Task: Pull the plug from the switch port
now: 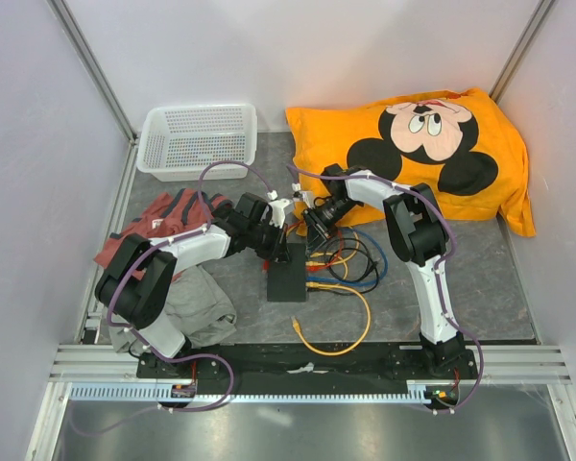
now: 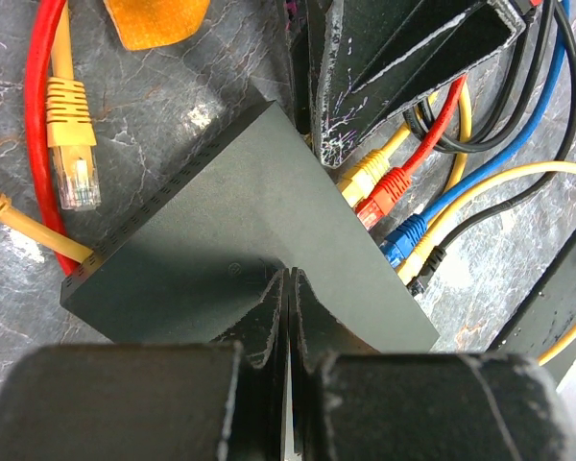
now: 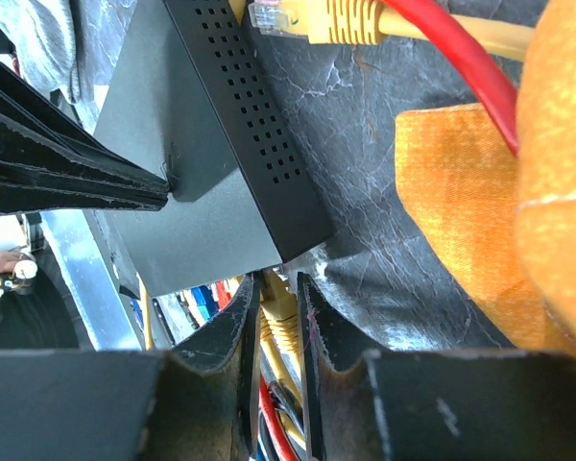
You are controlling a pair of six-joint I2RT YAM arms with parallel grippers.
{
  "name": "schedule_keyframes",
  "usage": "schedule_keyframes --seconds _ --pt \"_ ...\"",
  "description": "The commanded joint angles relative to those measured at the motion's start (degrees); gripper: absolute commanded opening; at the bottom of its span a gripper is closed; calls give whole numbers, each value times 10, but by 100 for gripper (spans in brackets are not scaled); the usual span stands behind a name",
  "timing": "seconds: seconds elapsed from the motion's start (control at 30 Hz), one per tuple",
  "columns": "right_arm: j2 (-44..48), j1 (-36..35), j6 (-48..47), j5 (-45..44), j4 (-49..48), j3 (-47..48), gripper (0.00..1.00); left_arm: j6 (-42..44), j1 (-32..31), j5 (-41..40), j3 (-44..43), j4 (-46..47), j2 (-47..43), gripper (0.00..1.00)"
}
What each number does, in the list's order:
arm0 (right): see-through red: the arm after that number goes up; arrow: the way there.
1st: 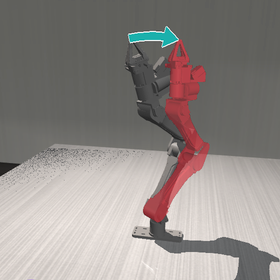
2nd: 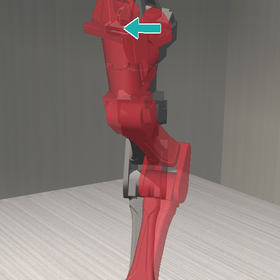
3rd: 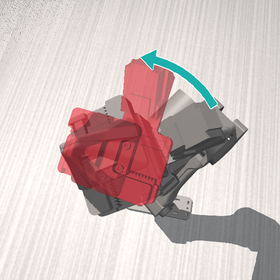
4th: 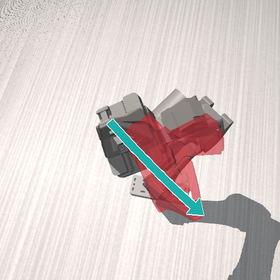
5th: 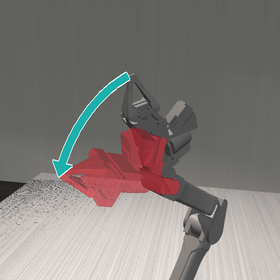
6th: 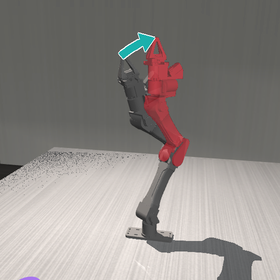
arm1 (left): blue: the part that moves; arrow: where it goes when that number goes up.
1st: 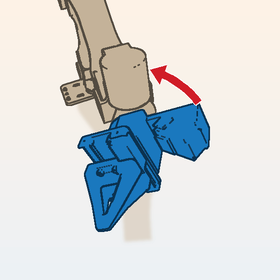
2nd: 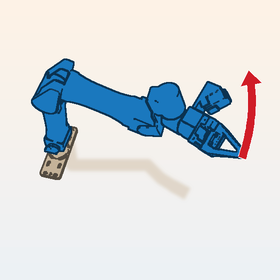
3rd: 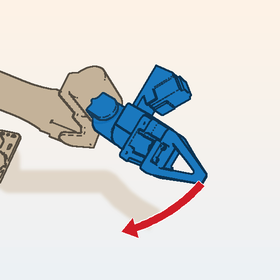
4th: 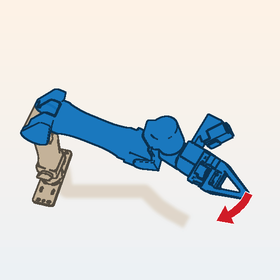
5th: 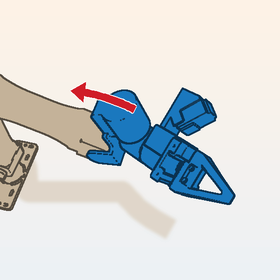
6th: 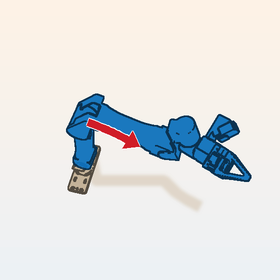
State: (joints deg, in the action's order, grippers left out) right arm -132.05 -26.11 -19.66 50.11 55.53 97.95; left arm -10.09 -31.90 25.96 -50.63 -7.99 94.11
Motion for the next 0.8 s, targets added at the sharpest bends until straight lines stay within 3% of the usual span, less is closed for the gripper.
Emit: schedule_keyframes --seconds 0.0,0.4,0.77 --pt "0 -12 -29 -91 1 0 0 26 -2 -46 13 -8 16 2" --pt "22 -21 -64 -157 12 7 0 23 -6 -76 12 -7 23 2" --pt "20 -21 -75 -162 32 11 0 14 -6 -84 12 -8 29 2"
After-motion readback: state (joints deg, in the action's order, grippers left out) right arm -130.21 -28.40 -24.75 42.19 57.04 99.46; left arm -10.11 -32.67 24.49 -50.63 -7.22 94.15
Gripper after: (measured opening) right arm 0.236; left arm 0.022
